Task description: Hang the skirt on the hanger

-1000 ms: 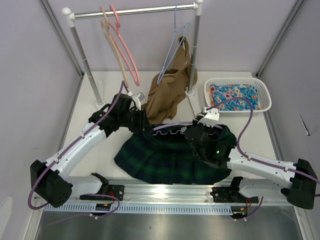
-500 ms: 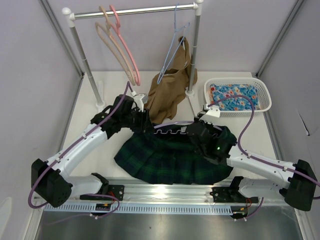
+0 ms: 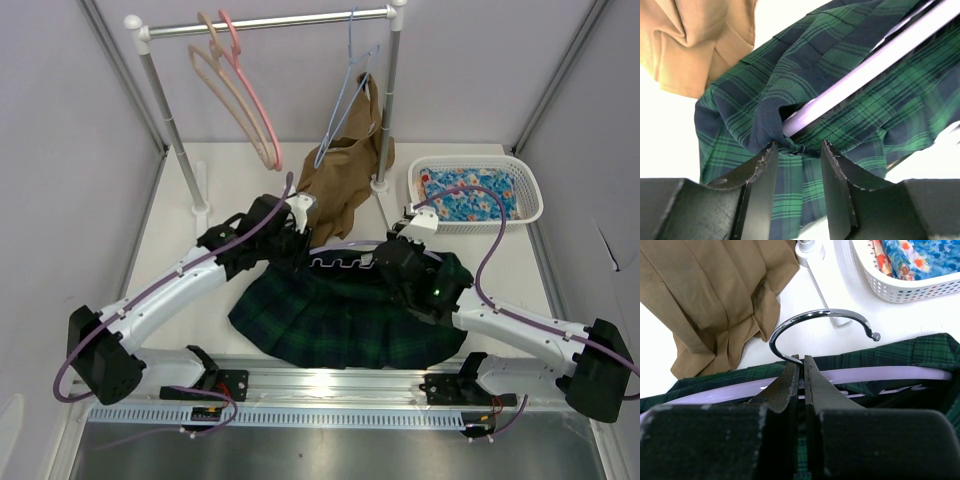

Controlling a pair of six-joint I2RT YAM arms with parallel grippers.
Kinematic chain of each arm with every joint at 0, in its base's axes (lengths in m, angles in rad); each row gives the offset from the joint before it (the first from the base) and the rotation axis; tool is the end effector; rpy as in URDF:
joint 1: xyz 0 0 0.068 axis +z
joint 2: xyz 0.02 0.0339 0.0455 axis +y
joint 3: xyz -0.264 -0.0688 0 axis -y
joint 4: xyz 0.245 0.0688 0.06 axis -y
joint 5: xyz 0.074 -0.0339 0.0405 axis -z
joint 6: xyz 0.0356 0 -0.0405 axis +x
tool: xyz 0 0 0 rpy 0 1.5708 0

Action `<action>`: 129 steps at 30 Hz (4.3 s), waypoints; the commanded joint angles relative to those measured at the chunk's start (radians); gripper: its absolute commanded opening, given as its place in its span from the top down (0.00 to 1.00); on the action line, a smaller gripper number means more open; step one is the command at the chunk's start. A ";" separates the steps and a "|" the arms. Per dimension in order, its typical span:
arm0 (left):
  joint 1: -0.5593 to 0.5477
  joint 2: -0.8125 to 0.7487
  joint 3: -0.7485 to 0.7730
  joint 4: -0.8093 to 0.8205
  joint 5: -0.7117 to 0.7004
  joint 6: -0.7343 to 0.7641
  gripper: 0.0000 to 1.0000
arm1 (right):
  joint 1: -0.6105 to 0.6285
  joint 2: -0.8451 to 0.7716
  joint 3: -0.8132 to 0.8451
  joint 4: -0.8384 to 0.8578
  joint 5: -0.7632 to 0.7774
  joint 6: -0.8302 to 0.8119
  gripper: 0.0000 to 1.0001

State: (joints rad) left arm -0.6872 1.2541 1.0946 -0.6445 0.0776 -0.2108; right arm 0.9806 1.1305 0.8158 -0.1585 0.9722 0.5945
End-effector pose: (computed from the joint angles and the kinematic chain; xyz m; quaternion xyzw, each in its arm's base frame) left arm 0.2032 -0.1704 0.3058 0.2328 0.8971 -0.1947 0.3211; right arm 0.1595 0.1853 0.2907 0.0945 0.7871 0.0456 0.6079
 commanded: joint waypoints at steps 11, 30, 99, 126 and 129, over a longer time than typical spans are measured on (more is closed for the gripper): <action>-0.156 0.061 0.070 -0.024 -0.363 0.182 0.54 | -0.022 -0.011 0.059 0.062 -0.058 0.014 1.00; -0.248 0.073 0.004 0.077 -0.582 0.163 0.51 | -0.043 -0.026 0.054 0.037 -0.096 0.033 1.00; -0.252 -0.168 -0.127 0.261 -0.582 0.179 1.00 | -0.599 -0.112 0.079 -0.377 -0.704 -0.071 0.55; -0.252 -0.343 -0.173 0.315 -0.570 0.246 1.00 | -0.704 0.072 0.189 -0.441 -0.661 -0.128 0.96; -0.252 -0.386 -0.190 0.350 -0.564 0.260 1.00 | -0.704 0.081 0.241 -0.455 -0.668 -0.131 0.93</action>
State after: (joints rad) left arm -0.9451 0.9527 0.8978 -0.4046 -0.4583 0.0101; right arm 0.2970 1.2068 0.9752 -0.5880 0.2443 0.4961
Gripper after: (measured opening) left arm 0.196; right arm 0.065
